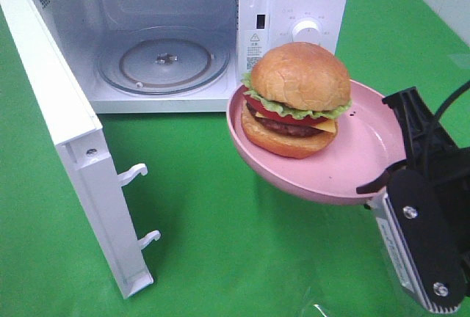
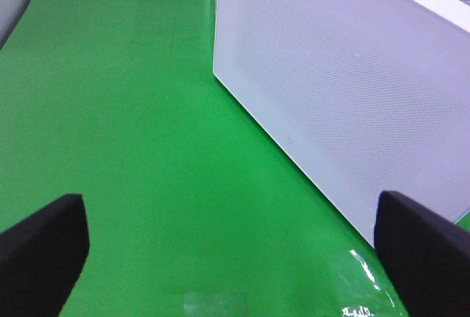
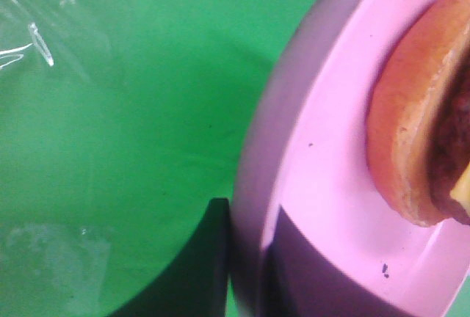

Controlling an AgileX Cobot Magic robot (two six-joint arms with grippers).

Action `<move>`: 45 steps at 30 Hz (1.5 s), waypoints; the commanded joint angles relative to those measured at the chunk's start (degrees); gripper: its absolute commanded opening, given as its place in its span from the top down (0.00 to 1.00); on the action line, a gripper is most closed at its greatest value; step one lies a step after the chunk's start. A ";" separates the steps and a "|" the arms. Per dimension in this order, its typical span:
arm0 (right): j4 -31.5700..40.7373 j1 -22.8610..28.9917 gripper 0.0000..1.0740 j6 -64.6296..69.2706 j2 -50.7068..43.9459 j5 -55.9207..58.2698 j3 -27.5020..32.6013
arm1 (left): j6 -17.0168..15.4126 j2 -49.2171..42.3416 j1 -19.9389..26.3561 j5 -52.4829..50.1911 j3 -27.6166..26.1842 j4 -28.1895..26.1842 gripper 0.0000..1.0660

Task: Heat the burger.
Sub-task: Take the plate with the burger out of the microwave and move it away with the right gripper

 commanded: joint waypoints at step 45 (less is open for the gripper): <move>-38.39 -0.11 1.00 74.48 -11.40 35.01 2.64 | 0.06 -0.29 0.11 -0.57 0.11 0.06 0.08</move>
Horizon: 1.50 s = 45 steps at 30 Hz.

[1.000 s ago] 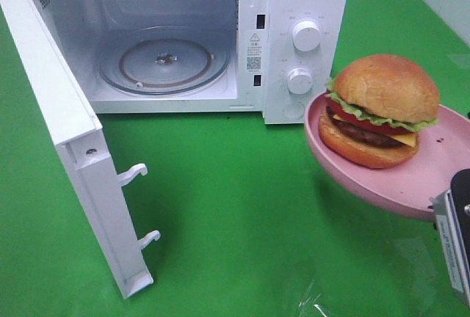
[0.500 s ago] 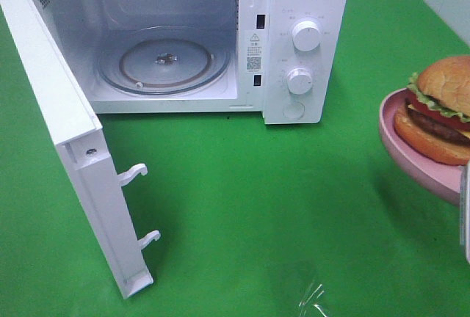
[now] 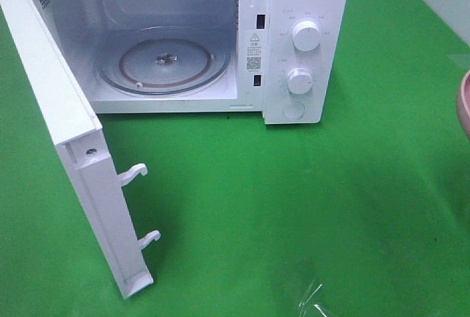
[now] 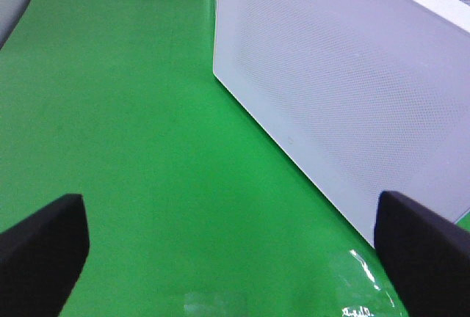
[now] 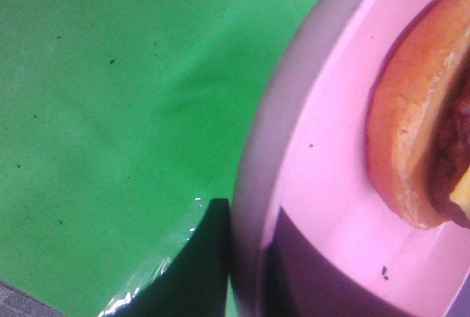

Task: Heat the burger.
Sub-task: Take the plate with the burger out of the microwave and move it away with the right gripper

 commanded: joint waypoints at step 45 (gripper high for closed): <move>-7.05 -0.29 1.00 50.02 36.33 5.44 -8.19 | 0.06 -0.29 0.11 -0.57 0.11 0.06 0.08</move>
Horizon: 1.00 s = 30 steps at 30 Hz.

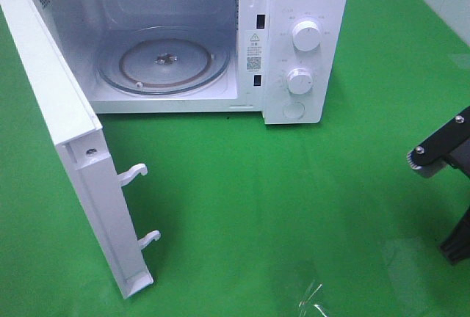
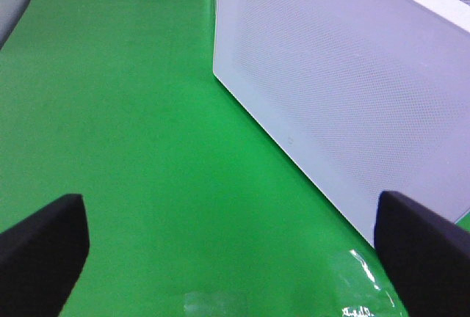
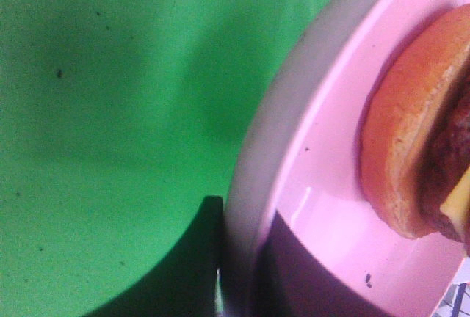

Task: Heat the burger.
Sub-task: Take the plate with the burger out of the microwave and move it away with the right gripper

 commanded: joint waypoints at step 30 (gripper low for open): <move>-7.33 -6.88 0.87 14.61 22.23 -9.28 -2.58 | 0.06 -0.29 0.11 -0.57 0.11 0.06 0.08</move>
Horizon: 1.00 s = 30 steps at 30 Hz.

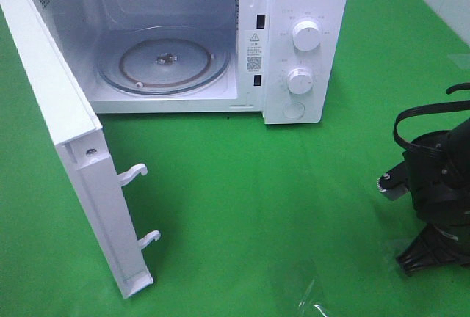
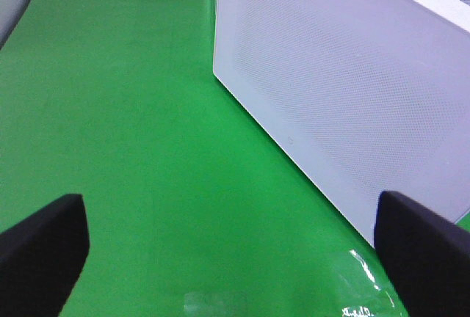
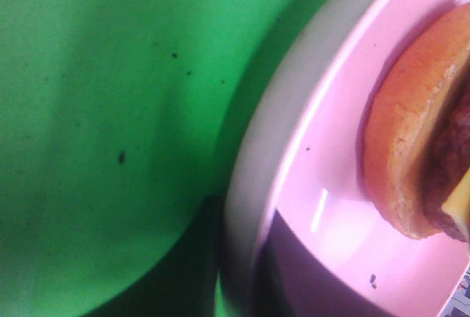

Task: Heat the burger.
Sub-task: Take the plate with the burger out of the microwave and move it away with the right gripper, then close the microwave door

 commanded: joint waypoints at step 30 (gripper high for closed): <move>49.10 -0.17 0.27 -52.31 -47.38 -1.89 -0.17 | 0.06 -0.29 0.11 -0.57 0.11 0.06 0.08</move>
